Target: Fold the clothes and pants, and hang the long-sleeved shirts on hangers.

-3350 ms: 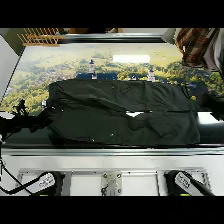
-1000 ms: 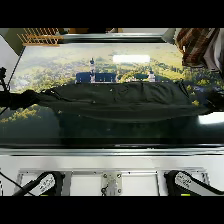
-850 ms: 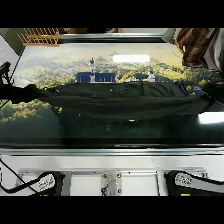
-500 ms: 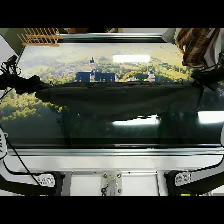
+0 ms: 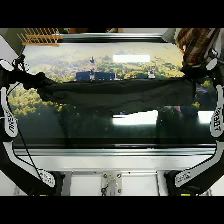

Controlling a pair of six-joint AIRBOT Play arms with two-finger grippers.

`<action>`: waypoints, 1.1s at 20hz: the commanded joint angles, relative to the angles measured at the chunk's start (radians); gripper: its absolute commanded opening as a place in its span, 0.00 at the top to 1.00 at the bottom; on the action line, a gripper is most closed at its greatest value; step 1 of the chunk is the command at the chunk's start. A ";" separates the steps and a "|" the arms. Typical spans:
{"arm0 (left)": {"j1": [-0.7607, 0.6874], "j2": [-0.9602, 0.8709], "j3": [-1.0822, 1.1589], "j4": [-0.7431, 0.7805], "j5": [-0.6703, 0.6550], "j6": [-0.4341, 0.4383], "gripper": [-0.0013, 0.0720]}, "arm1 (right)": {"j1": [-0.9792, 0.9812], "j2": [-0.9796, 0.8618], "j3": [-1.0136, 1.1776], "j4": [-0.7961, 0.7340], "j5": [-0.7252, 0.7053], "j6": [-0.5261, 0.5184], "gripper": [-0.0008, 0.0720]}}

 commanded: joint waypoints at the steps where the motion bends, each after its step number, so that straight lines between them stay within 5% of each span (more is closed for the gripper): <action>1: -0.017 -0.074 0.061 -0.007 0.039 -0.022 0.96 | 0.016 -0.037 0.003 0.005 -0.117 0.008 0.97; 4: -0.031 -0.124 0.103 -0.095 0.086 -0.025 0.95 | 0.034 -0.061 0.003 0.030 -0.229 0.008 0.89; 5: -0.036 -0.134 0.108 -0.134 0.114 -0.026 0.64 | 0.040 -0.069 0.003 0.074 -0.282 0.007 0.58; 6: -0.042 -0.135 0.107 -0.159 0.156 -0.049 0.11 | 0.045 -0.072 0.003 0.119 -0.330 0.007 0.27; 7: -0.043 -0.129 0.108 -0.158 0.193 -0.087 0.04 | 0.050 -0.070 0.003 0.156 -0.382 0.007 0.15; 11: -0.005 -0.032 0.107 -0.144 0.256 -0.154 0.04 | 0.027 0.015 0.002 0.212 -0.408 -0.025 0.16; 15: 0.036 0.067 0.106 0.070 0.035 -0.159 0.06 | -0.008 0.166 -0.063 0.178 -0.152 -0.254 0.16; 18: 0.036 0.075 0.075 0.132 -0.125 -0.166 0.06 | -0.019 0.305 -0.241 0.178 -0.072 -0.271 0.16; 22: 0.021 0.077 -0.139 0.125 -0.086 -0.226 0.06 | -0.019 0.462 -0.524 0.180 -0.109 -0.267 0.16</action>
